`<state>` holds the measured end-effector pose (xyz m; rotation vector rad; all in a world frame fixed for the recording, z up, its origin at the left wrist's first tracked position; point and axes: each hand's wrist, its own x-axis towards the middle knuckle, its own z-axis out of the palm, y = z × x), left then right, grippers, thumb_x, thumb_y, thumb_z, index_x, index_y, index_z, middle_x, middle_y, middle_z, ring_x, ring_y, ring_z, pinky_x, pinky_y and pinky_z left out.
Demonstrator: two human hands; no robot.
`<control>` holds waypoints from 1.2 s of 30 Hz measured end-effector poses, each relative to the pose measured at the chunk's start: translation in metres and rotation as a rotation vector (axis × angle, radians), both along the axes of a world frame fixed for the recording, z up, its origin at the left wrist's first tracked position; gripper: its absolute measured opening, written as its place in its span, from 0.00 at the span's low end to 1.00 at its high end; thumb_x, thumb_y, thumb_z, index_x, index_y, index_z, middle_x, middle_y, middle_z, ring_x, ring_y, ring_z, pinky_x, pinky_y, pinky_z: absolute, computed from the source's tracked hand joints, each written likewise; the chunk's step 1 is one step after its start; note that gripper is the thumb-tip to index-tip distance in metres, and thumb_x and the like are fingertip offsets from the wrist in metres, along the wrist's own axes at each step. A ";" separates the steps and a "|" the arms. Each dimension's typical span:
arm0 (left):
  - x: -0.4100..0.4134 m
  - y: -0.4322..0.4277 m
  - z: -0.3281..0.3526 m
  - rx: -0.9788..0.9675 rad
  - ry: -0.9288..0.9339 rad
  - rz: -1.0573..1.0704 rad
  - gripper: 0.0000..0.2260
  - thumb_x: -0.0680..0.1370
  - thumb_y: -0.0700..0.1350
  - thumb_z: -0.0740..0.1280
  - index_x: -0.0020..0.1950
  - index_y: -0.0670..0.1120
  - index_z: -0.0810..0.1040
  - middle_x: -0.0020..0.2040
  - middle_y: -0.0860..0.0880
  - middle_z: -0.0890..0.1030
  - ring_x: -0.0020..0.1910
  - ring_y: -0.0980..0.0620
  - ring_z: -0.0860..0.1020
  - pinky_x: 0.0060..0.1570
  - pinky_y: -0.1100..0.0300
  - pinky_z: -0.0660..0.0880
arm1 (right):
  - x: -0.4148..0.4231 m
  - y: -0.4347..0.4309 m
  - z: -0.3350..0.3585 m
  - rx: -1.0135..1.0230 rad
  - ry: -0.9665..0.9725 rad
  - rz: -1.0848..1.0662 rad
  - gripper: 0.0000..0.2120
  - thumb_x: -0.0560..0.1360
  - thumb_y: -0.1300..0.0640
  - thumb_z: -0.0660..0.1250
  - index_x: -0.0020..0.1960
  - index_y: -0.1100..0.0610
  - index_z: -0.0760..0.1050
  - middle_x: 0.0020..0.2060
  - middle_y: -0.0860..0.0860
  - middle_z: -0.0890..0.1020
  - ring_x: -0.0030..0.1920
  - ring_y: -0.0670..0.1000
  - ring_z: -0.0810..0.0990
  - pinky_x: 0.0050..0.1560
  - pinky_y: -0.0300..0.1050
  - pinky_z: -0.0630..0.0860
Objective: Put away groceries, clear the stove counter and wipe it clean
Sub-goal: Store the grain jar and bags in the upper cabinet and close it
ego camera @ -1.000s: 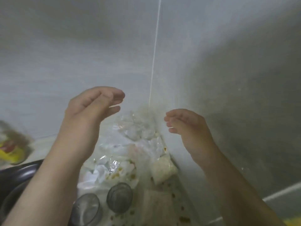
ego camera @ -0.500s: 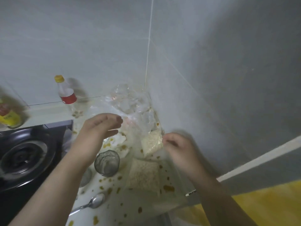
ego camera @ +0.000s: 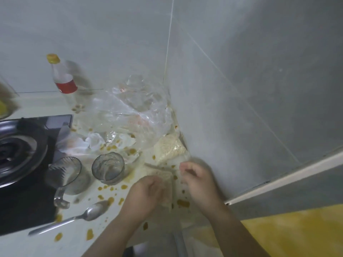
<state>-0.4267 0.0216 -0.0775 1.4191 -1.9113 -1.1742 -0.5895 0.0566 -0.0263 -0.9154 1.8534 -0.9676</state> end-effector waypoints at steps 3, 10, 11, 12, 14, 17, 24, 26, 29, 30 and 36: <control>-0.008 0.004 -0.027 -0.238 -0.098 -0.034 0.09 0.72 0.47 0.70 0.50 0.49 0.82 0.45 0.55 0.80 0.42 0.61 0.74 0.47 0.68 0.70 | -0.002 -0.007 -0.005 -0.025 -0.009 -0.009 0.12 0.71 0.52 0.66 0.49 0.37 0.80 0.50 0.39 0.83 0.54 0.41 0.81 0.59 0.48 0.77; -0.021 0.018 -0.056 -0.293 -0.354 -0.003 0.24 0.59 0.53 0.75 0.49 0.42 0.80 0.53 0.44 0.79 0.51 0.44 0.78 0.56 0.60 0.65 | 0.002 -0.011 -0.019 -0.030 -0.085 -0.022 0.08 0.77 0.58 0.66 0.49 0.47 0.81 0.48 0.45 0.84 0.52 0.45 0.82 0.60 0.50 0.77; -0.022 0.018 -0.058 -0.305 -0.353 -0.005 0.21 0.59 0.50 0.76 0.48 0.42 0.80 0.53 0.44 0.79 0.51 0.43 0.78 0.57 0.59 0.66 | 0.002 -0.010 -0.020 -0.026 -0.087 -0.008 0.08 0.78 0.59 0.65 0.52 0.49 0.81 0.49 0.45 0.84 0.52 0.45 0.82 0.60 0.49 0.77; -0.022 0.018 -0.059 -0.308 -0.353 -0.004 0.19 0.60 0.47 0.78 0.47 0.42 0.80 0.53 0.44 0.79 0.50 0.42 0.78 0.57 0.57 0.69 | 0.001 -0.008 -0.021 -0.023 -0.083 0.007 0.08 0.78 0.59 0.65 0.53 0.50 0.80 0.50 0.45 0.83 0.53 0.45 0.81 0.60 0.47 0.77; -0.021 0.018 -0.061 -0.328 -0.350 0.000 0.14 0.62 0.44 0.77 0.45 0.42 0.81 0.52 0.44 0.80 0.50 0.40 0.78 0.53 0.52 0.75 | 0.000 -0.006 -0.019 -0.028 -0.070 0.028 0.08 0.78 0.58 0.64 0.53 0.49 0.80 0.50 0.44 0.83 0.53 0.45 0.81 0.59 0.43 0.77; -0.019 0.016 -0.052 -0.302 -0.275 0.050 0.10 0.69 0.49 0.66 0.40 0.43 0.82 0.49 0.45 0.81 0.48 0.43 0.78 0.50 0.53 0.75 | -0.003 -0.009 -0.019 -0.041 -0.029 0.014 0.08 0.78 0.57 0.65 0.49 0.45 0.79 0.49 0.43 0.83 0.52 0.45 0.81 0.54 0.40 0.77; -0.001 0.006 -0.029 -0.064 -0.025 0.275 0.07 0.68 0.38 0.70 0.33 0.45 0.74 0.37 0.52 0.76 0.39 0.57 0.75 0.36 0.68 0.68 | 0.002 -0.020 -0.021 0.149 0.023 0.047 0.09 0.75 0.60 0.61 0.40 0.51 0.77 0.33 0.46 0.77 0.36 0.50 0.77 0.34 0.40 0.69; 0.004 0.005 -0.026 0.002 0.034 0.338 0.08 0.69 0.39 0.71 0.33 0.47 0.75 0.37 0.53 0.78 0.39 0.59 0.76 0.36 0.69 0.67 | 0.015 -0.015 -0.028 0.294 -0.036 0.097 0.06 0.71 0.58 0.61 0.37 0.53 0.74 0.32 0.52 0.74 0.34 0.51 0.73 0.36 0.46 0.71; 0.008 0.003 -0.028 0.030 0.084 0.357 0.09 0.69 0.39 0.72 0.32 0.48 0.75 0.35 0.52 0.78 0.36 0.57 0.76 0.36 0.66 0.69 | 0.034 -0.008 -0.041 0.318 -0.201 0.123 0.08 0.70 0.51 0.63 0.42 0.54 0.78 0.35 0.51 0.78 0.36 0.50 0.77 0.42 0.48 0.77; 0.010 0.002 -0.029 0.038 0.101 0.357 0.09 0.69 0.39 0.72 0.32 0.48 0.75 0.35 0.52 0.79 0.37 0.58 0.77 0.36 0.68 0.69 | 0.038 -0.008 -0.044 0.298 -0.219 0.124 0.09 0.72 0.50 0.64 0.45 0.53 0.79 0.37 0.50 0.79 0.38 0.49 0.78 0.42 0.46 0.76; 0.022 0.004 -0.025 0.117 0.302 0.267 0.07 0.70 0.42 0.70 0.39 0.56 0.83 0.51 0.62 0.79 0.52 0.71 0.74 0.53 0.72 0.69 | 0.051 -0.011 -0.048 0.200 -0.192 0.121 0.05 0.70 0.53 0.62 0.39 0.50 0.77 0.35 0.47 0.79 0.40 0.49 0.77 0.51 0.51 0.78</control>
